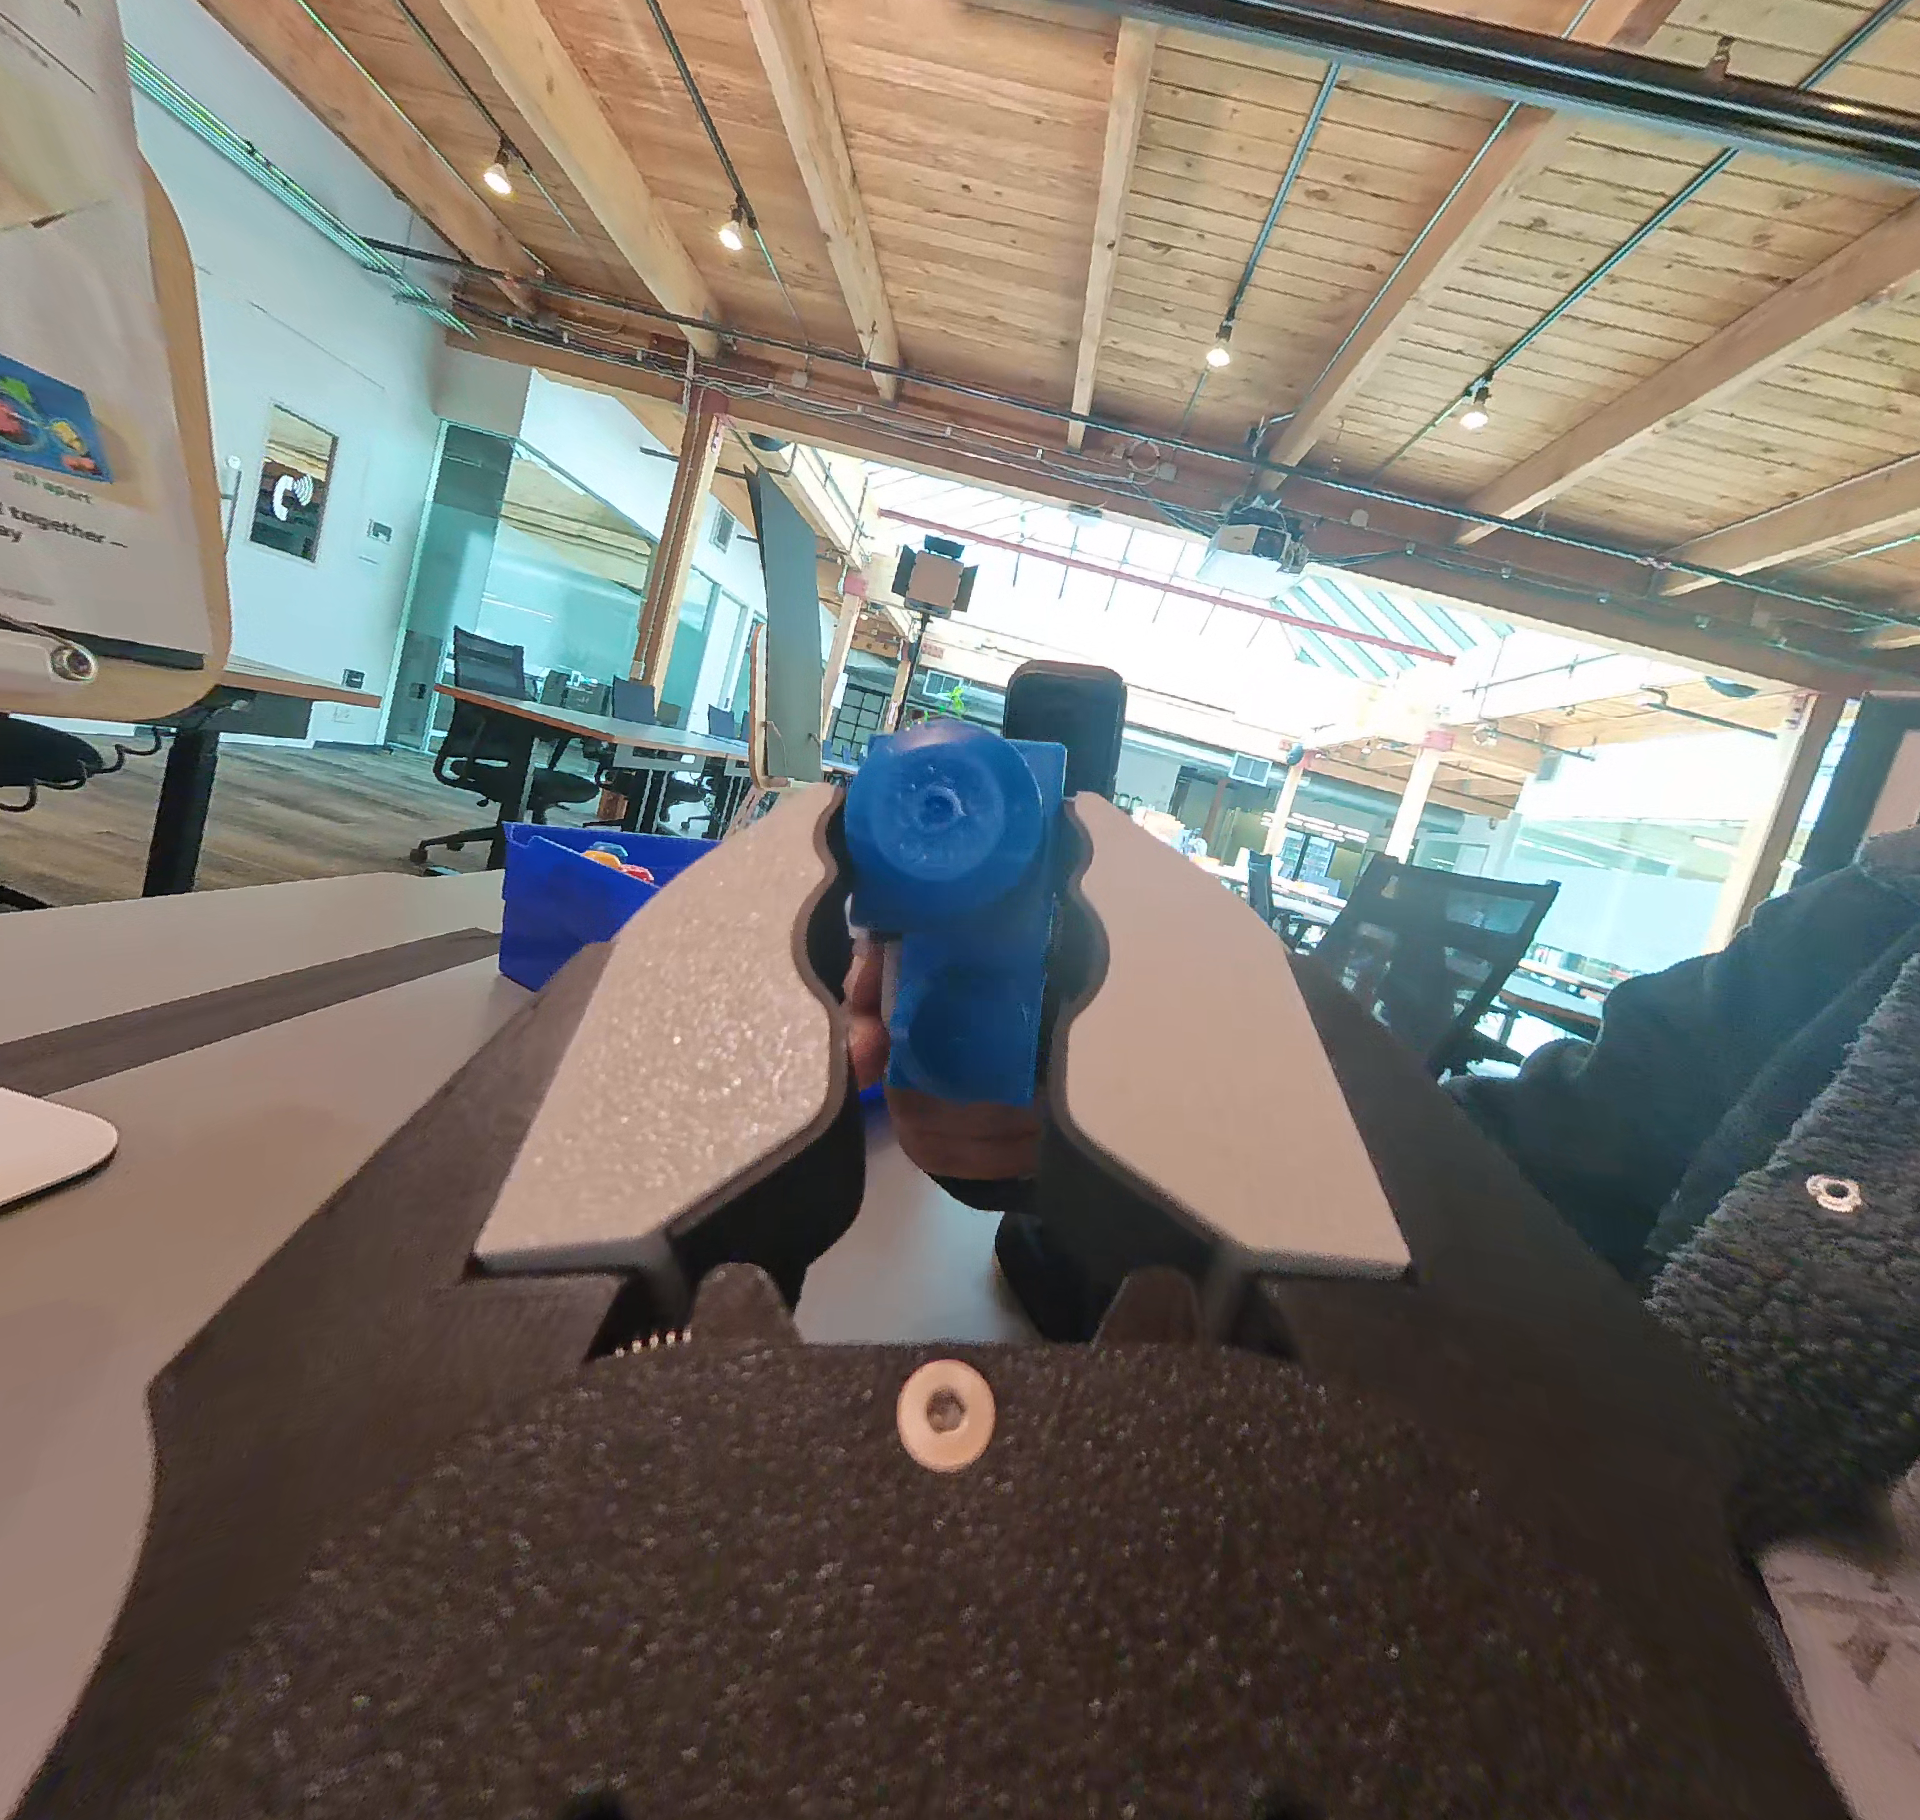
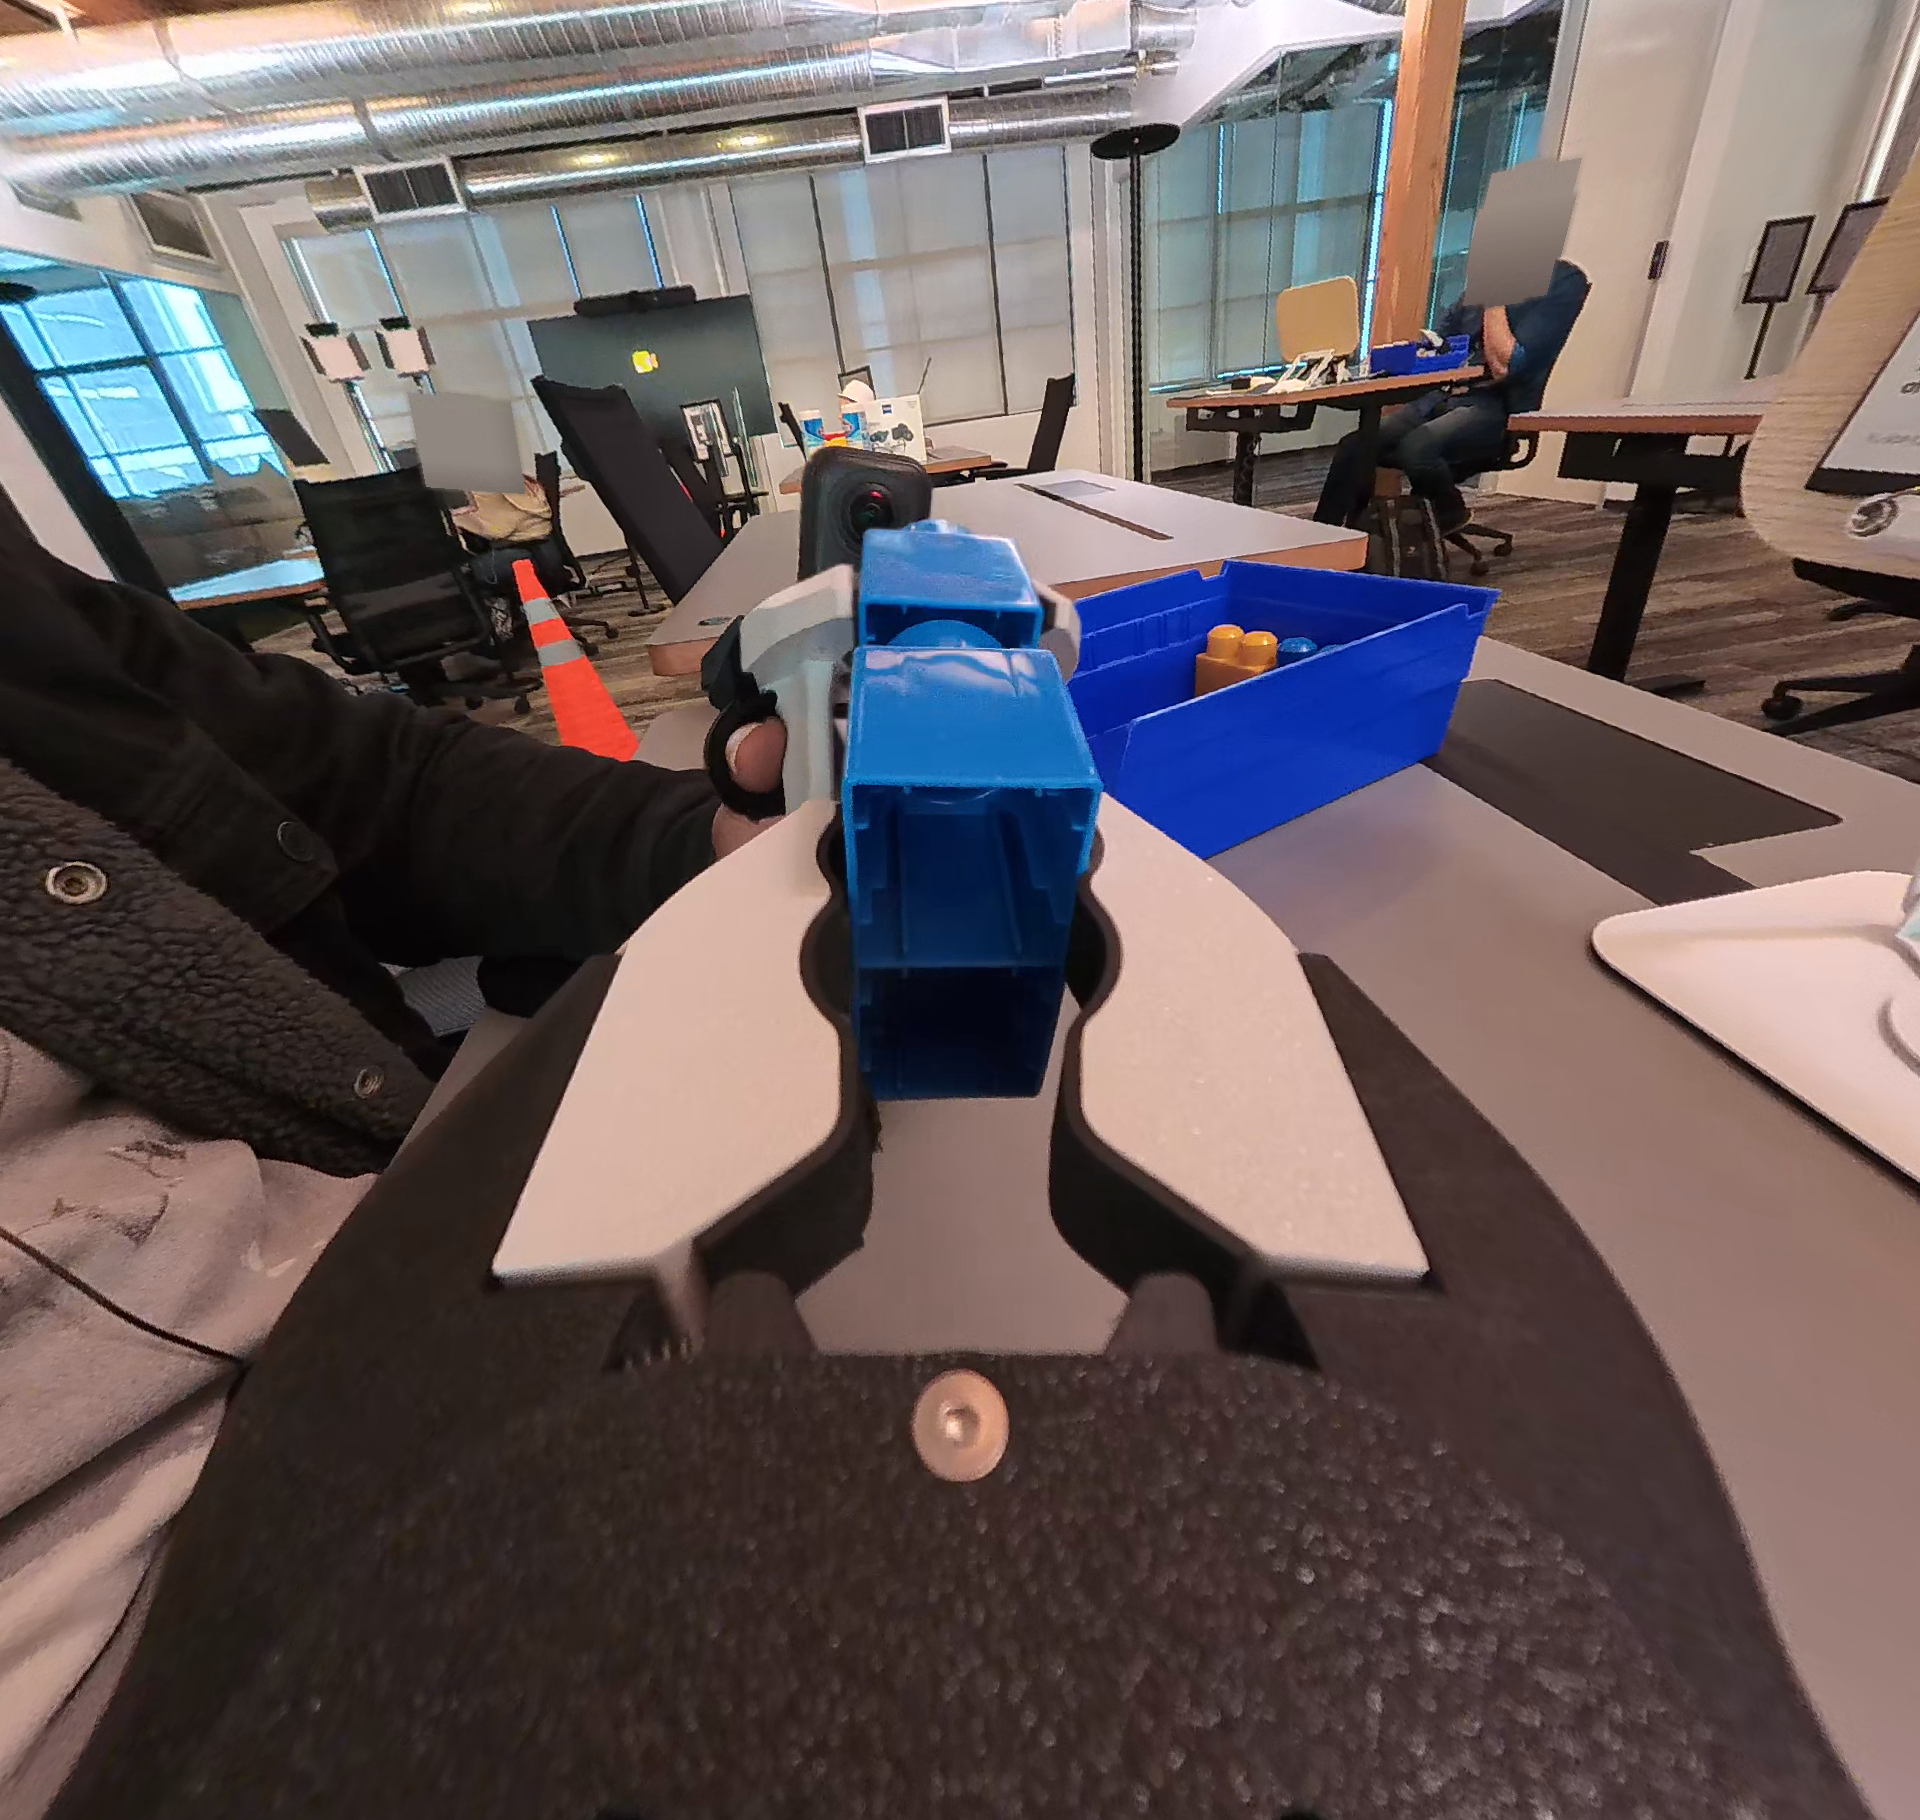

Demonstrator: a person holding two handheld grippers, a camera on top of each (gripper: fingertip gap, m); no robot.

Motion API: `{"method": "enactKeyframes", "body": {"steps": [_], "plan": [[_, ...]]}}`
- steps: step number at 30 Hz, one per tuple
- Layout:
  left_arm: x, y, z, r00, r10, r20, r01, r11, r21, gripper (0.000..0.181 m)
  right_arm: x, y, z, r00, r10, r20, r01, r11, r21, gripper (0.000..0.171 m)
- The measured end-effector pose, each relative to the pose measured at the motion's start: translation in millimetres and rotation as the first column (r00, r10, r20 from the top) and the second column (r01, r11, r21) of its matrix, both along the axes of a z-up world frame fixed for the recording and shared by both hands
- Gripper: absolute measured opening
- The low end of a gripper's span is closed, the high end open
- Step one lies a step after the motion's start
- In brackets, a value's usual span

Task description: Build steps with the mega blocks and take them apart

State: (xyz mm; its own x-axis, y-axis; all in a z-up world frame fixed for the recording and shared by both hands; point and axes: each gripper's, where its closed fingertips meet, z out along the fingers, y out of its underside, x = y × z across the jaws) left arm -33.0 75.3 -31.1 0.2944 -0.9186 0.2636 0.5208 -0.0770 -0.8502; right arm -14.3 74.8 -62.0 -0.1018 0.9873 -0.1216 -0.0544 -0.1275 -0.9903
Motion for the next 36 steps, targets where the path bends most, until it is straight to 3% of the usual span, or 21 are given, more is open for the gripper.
{"method": "enactKeyframes", "body": {"steps": [11, 23, 36], "plan": [[9, 0, -5, 0.999, 0.002, -0.049, -0.003, 1.0, -0.015, 0.037, -5, 0, -7, 0.999, -0.009, 0.031, 0.009, 1.0, -0.002, 0.038], [12, -11, -23, 0.934, -0.018, -0.358, 0.056, 0.994, 0.098, 0.037, -7, -9, -22, 0.99, 0.023, 0.137, -0.029, 0.999, 0.038, 0.038], [12, -14, -29, 0.912, -0.005, -0.409, 0.072, 0.986, 0.149, 0.037, -7, -11, -26, 0.987, 0.021, 0.162, -0.034, 0.996, 0.078, 0.037]]}}
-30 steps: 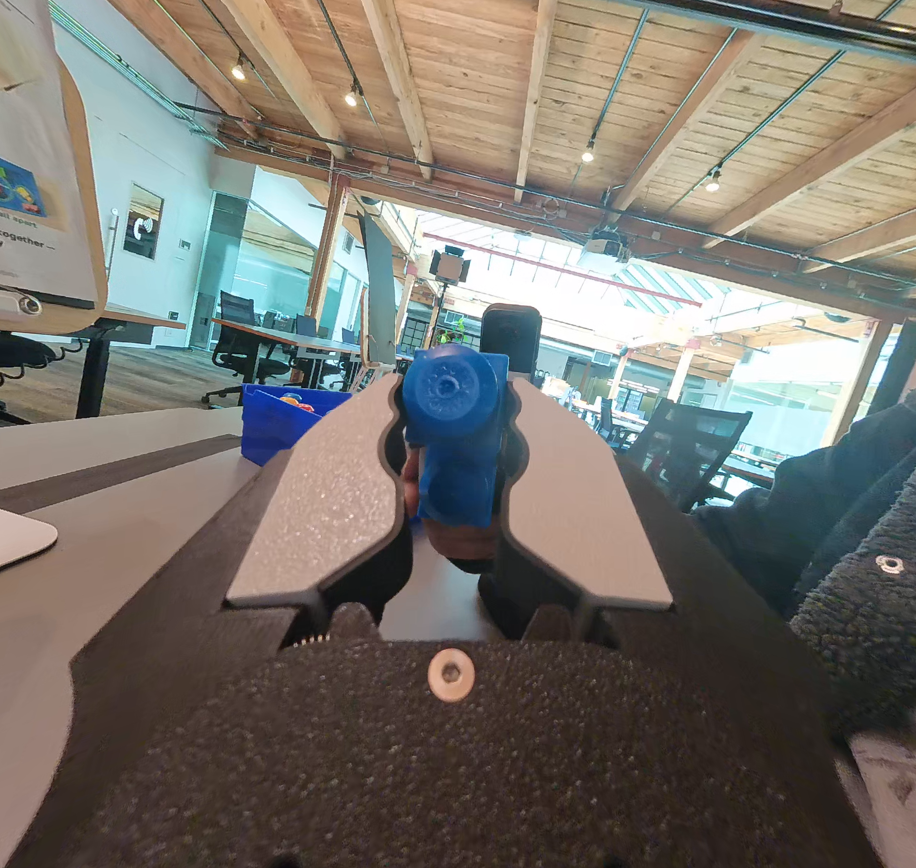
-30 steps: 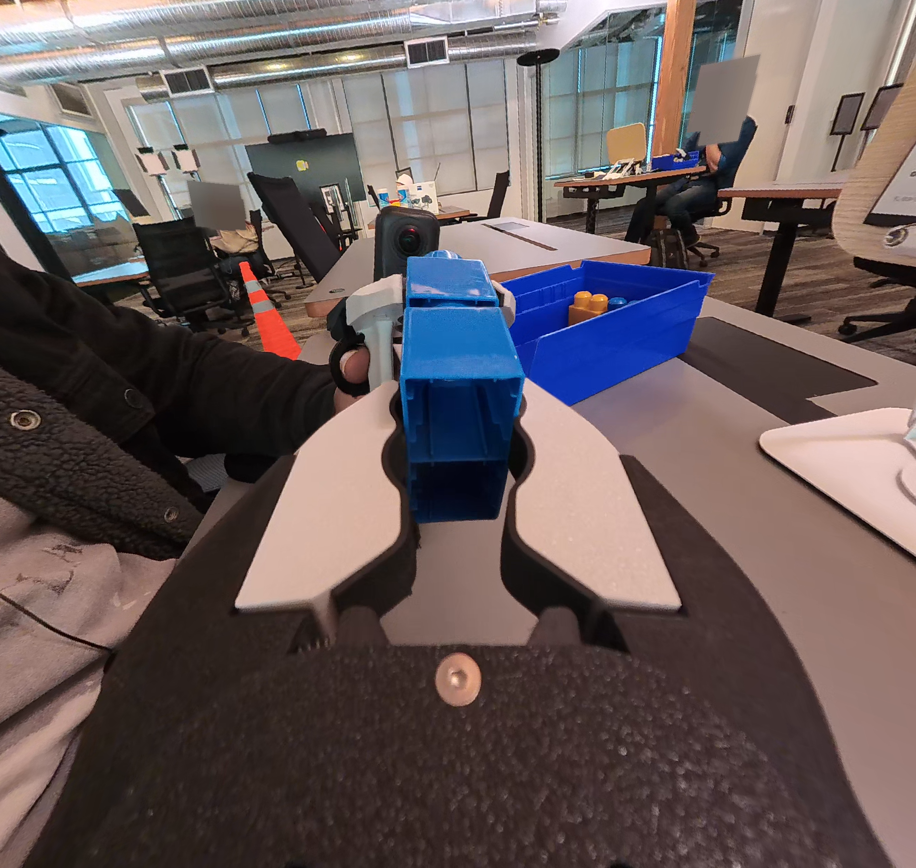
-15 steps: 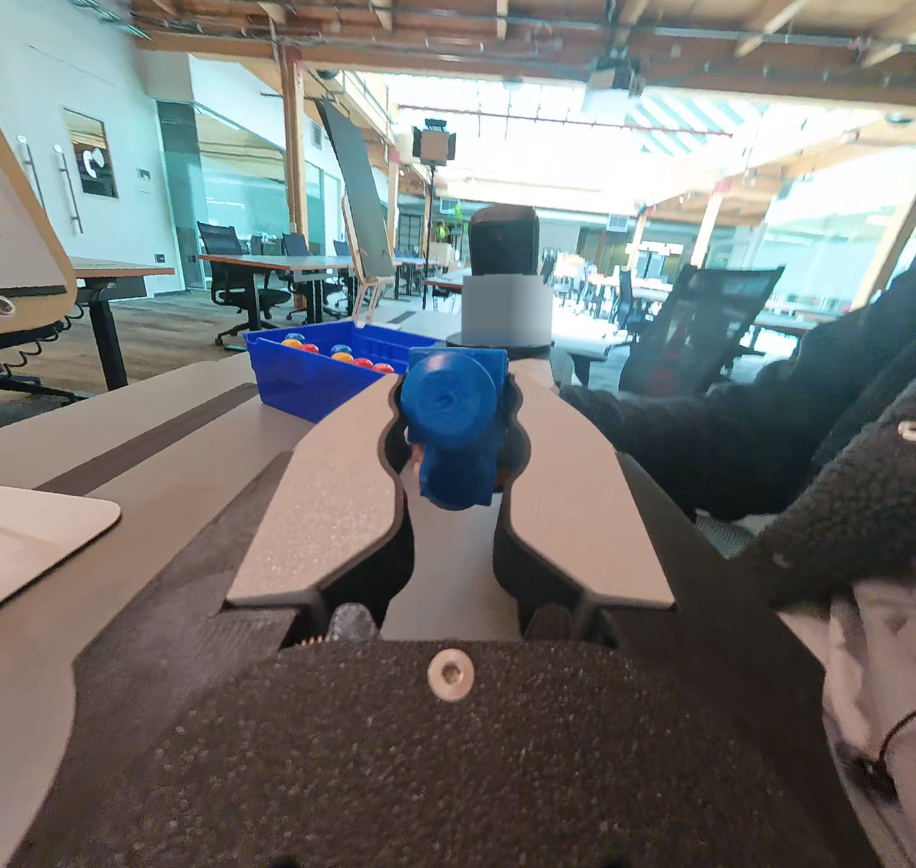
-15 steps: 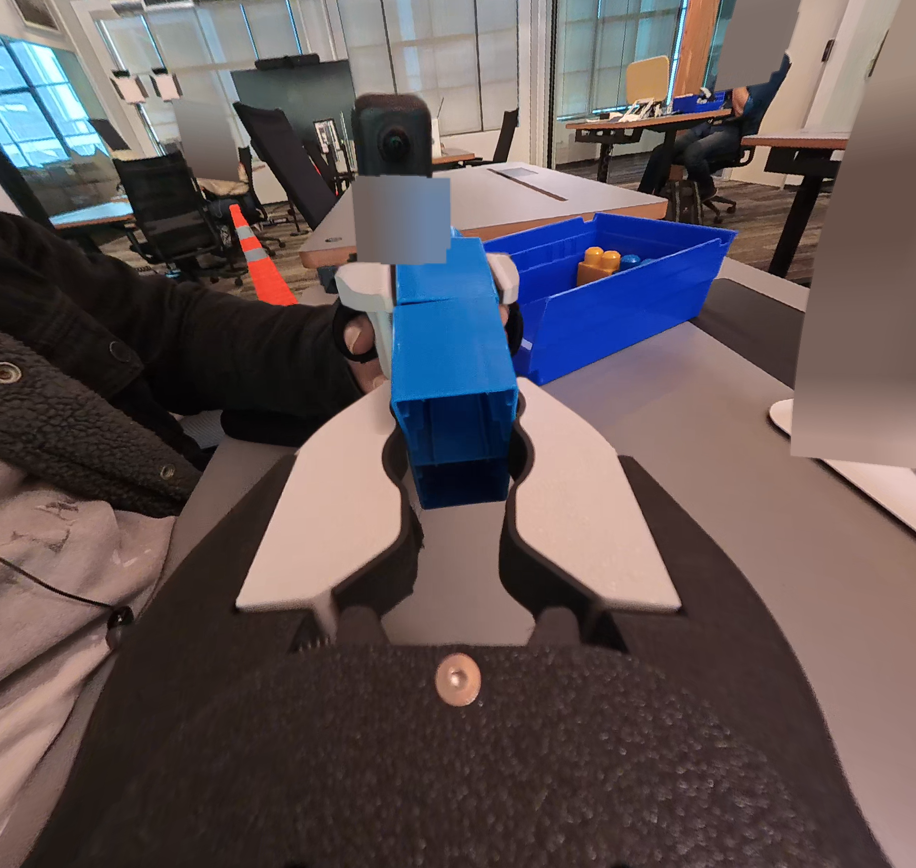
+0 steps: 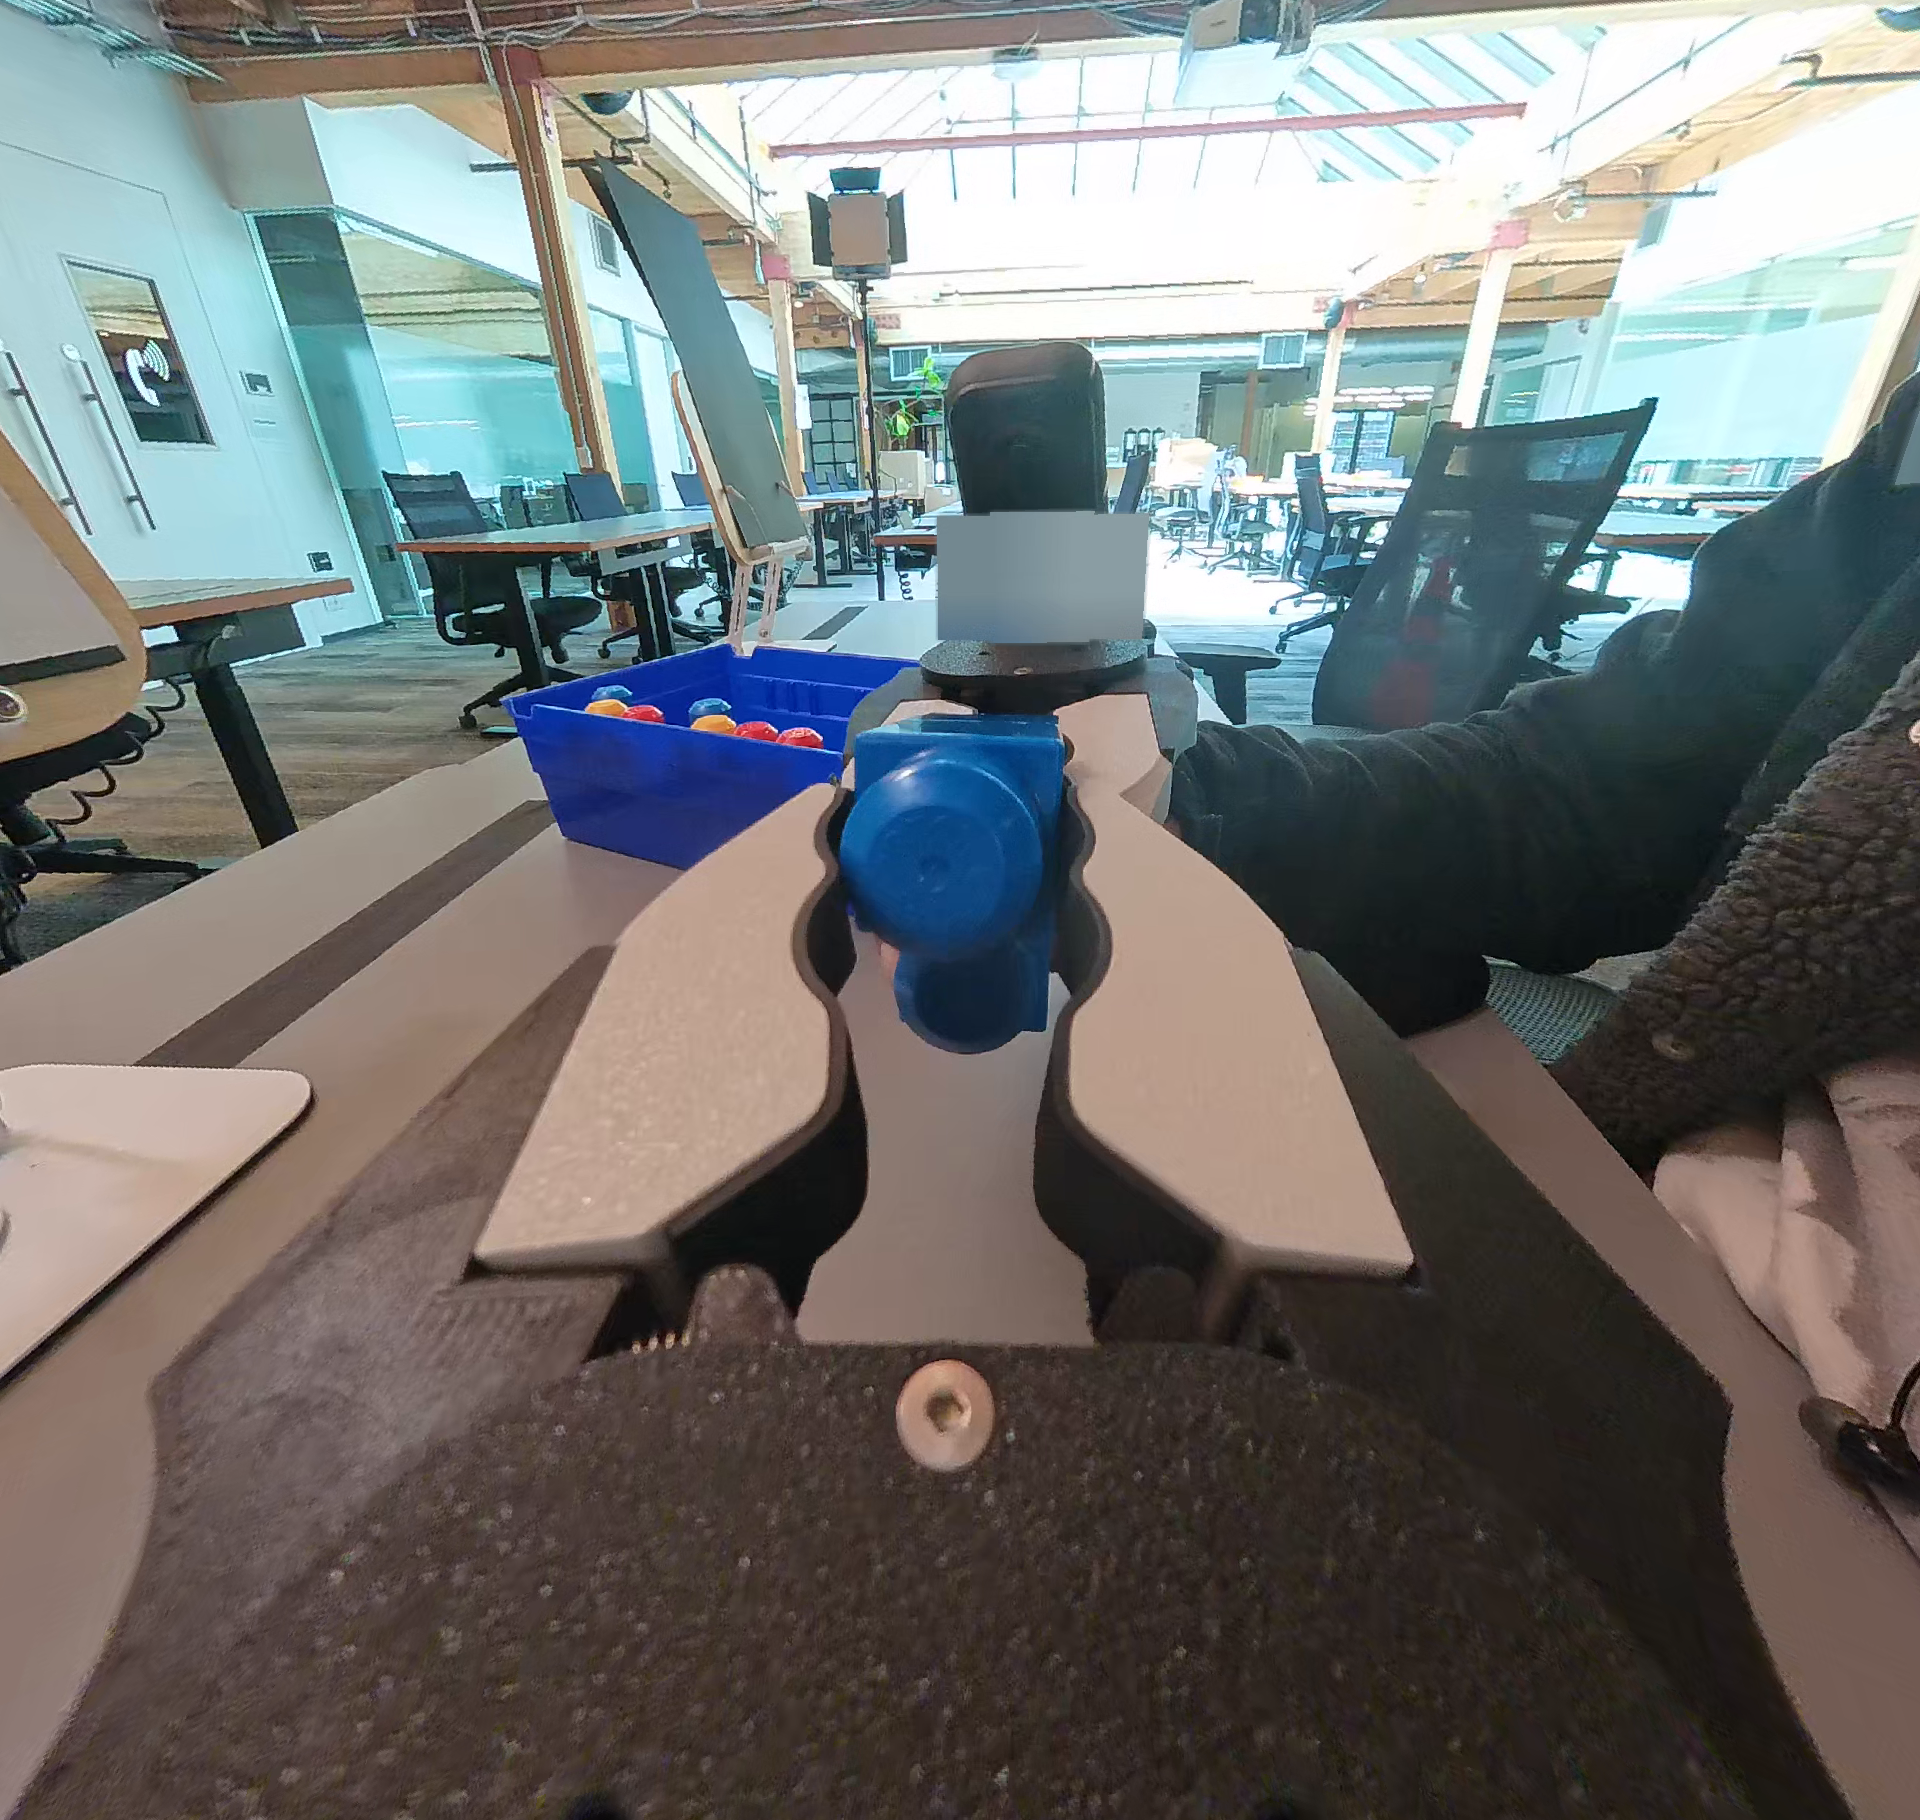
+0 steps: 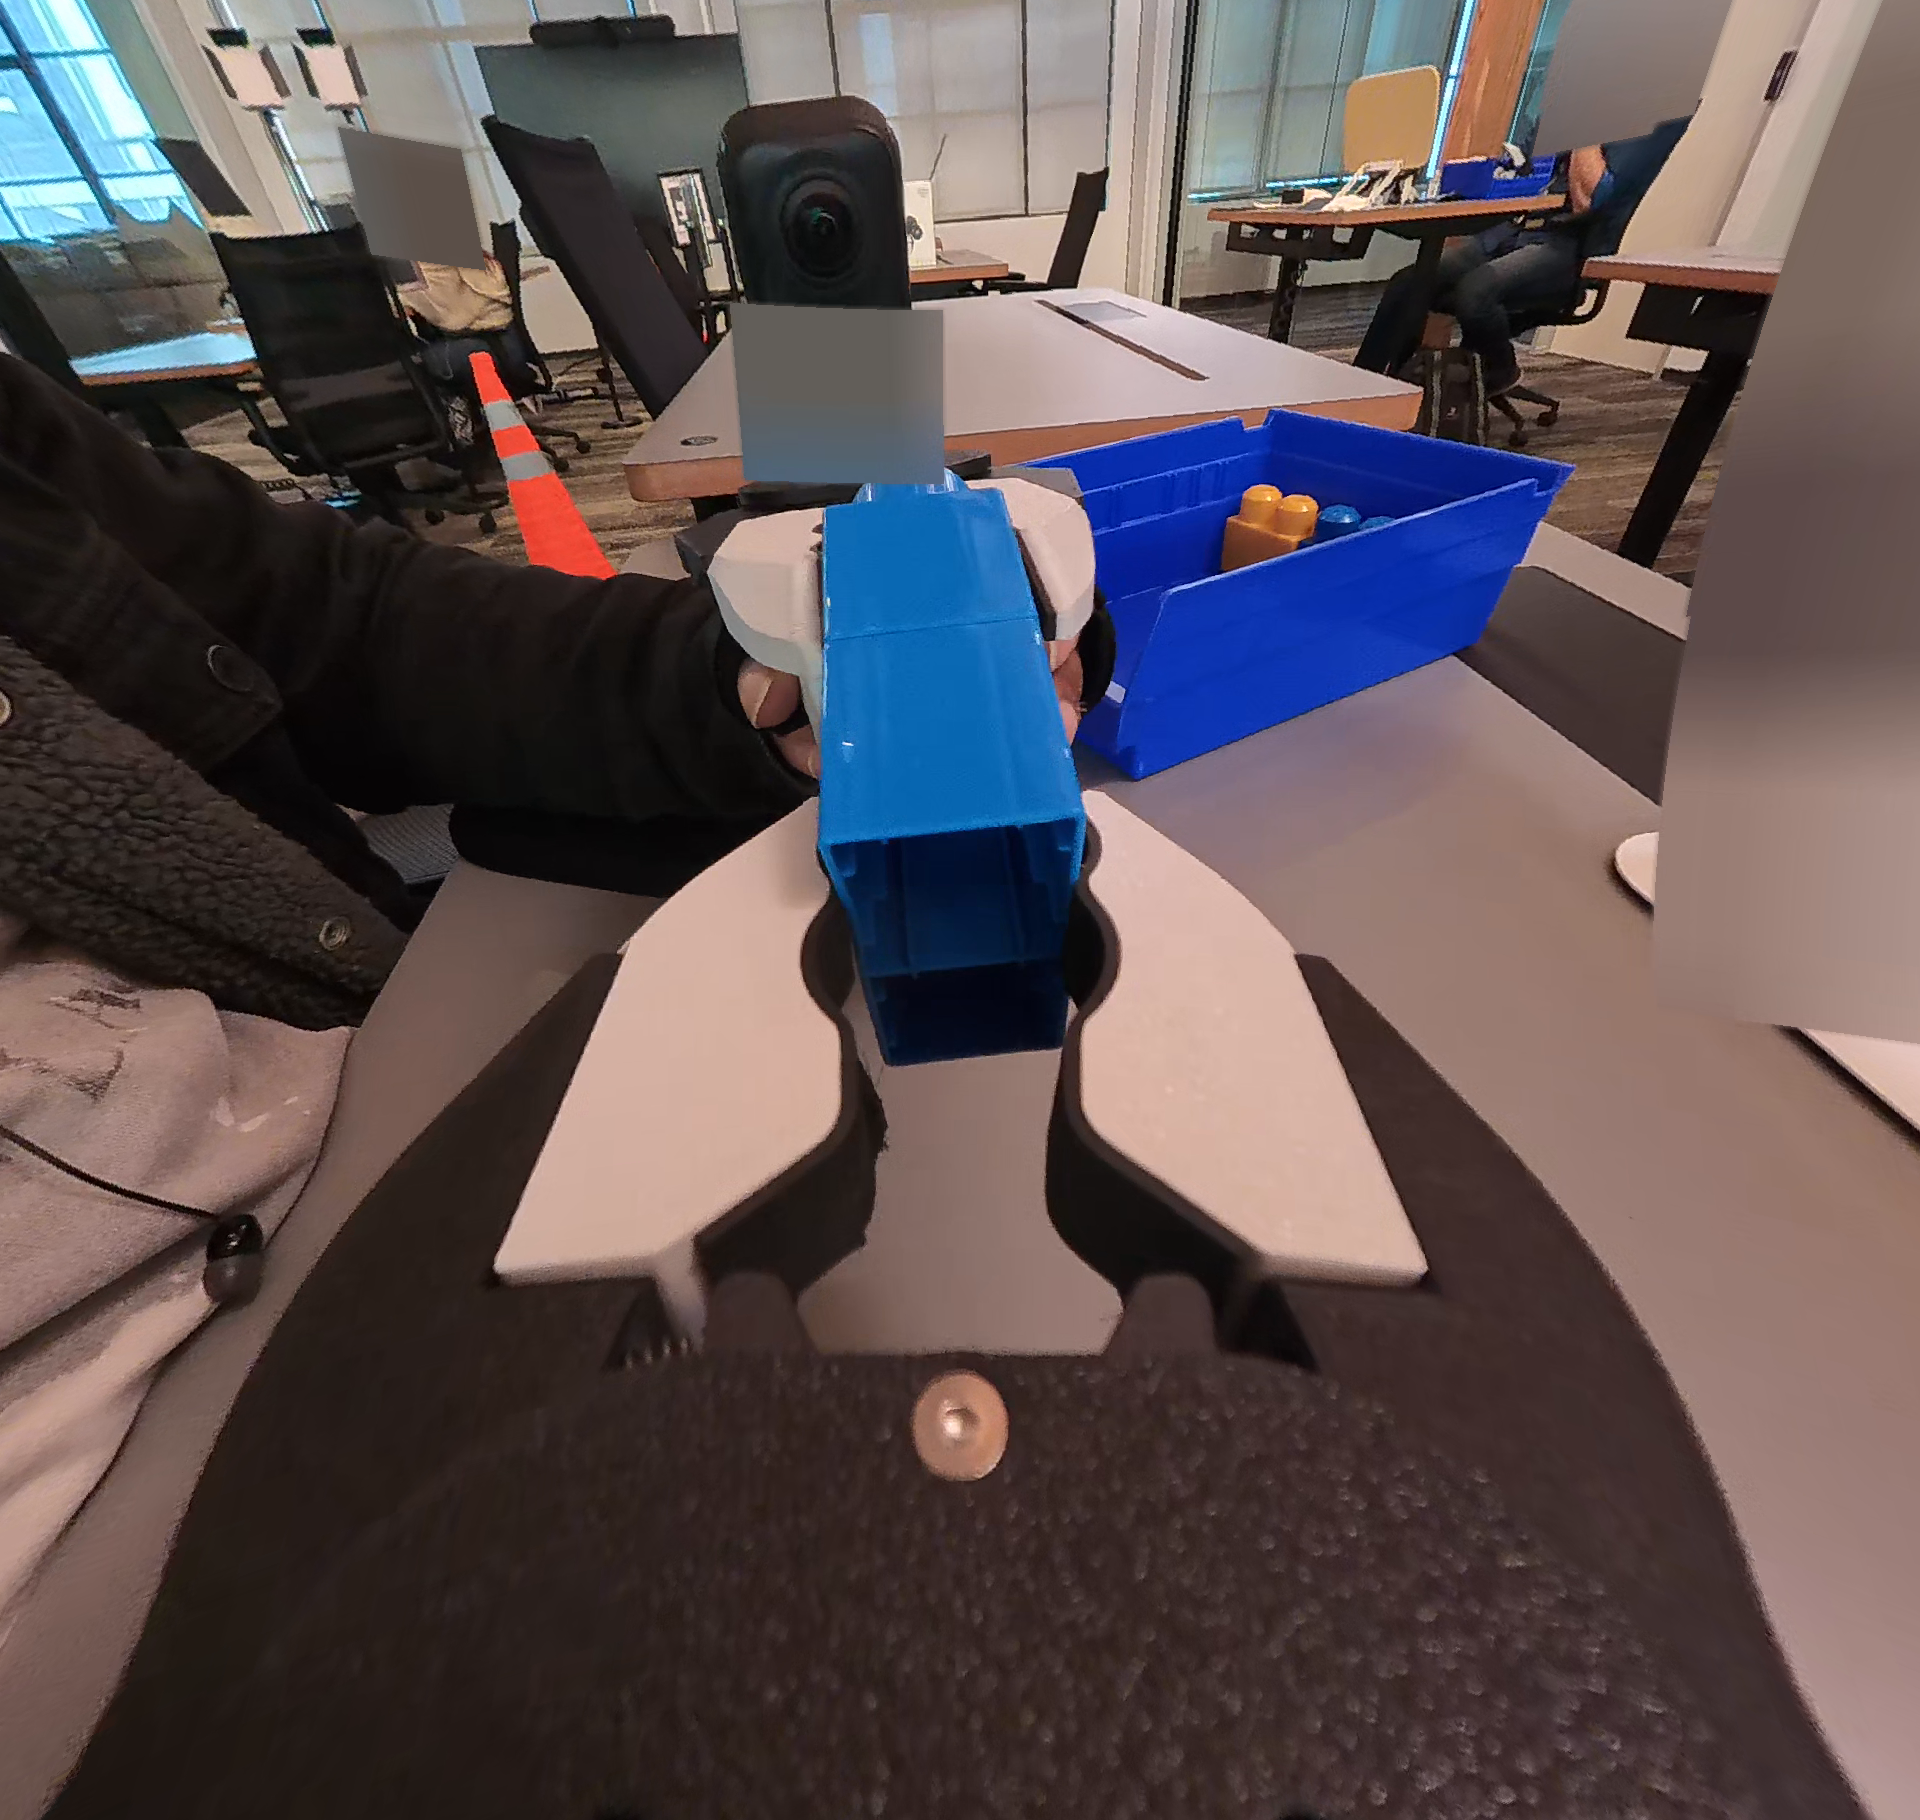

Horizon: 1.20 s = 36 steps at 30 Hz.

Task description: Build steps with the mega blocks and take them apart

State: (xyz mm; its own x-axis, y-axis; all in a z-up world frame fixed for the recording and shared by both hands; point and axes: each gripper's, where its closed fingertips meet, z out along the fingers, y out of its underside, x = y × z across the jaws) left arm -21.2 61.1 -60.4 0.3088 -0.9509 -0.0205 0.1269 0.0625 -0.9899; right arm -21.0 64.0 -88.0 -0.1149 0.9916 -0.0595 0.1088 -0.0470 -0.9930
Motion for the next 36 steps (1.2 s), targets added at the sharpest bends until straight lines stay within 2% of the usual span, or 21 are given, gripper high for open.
{"method": "enactKeyframes", "body": {"steps": [5, 8, 13, 18, 23, 29, 36], "plan": [[0, 2, 9, 0.998, 0.015, 0.061, -0.014, 1.0, -0.021, 0.036, 0, 2, 7, 0.999, -0.011, -0.052, 0.011, 1.0, -0.001, 0.038], [0, 2, 13, 0.993, 0.007, 0.115, -0.002, 0.999, -0.044, 0.051, 4, 4, 21, 0.988, -0.017, -0.152, 0.011, 0.999, -0.041, 0.038], [11, 3, 4, 0.991, 0.018, 0.131, -0.006, 0.996, -0.092, 0.05, 19, 13, 55, 0.917, -0.062, -0.394, -0.012, 0.983, -0.183, 0.038], [25, 4, 5, 0.984, 0.071, 0.163, -0.053, 0.992, -0.11, 0.045, 18, 11, 68, 0.848, -0.096, -0.522, -0.067, 0.956, -0.285, 0.038], [21, 7, 13, 0.969, 0.092, 0.23, -0.059, 0.987, -0.149, 0.041, 7, 5, 63, 0.843, -0.109, -0.526, -0.053, 0.958, -0.283, 0.038], [20, 6, 13, 0.978, 0.063, 0.197, -0.028, 0.984, -0.177, 0.036, 3, 3, 60, 0.858, -0.101, -0.503, -0.039, 0.965, -0.26, 0.038], [4, 7, -3, 0.996, 0.009, -0.085, -0.022, 0.988, -0.152, 0.036, 2, 3, 30, 0.972, 0.0, -0.234, -0.021, 0.996, -0.087, 0.038]]}}
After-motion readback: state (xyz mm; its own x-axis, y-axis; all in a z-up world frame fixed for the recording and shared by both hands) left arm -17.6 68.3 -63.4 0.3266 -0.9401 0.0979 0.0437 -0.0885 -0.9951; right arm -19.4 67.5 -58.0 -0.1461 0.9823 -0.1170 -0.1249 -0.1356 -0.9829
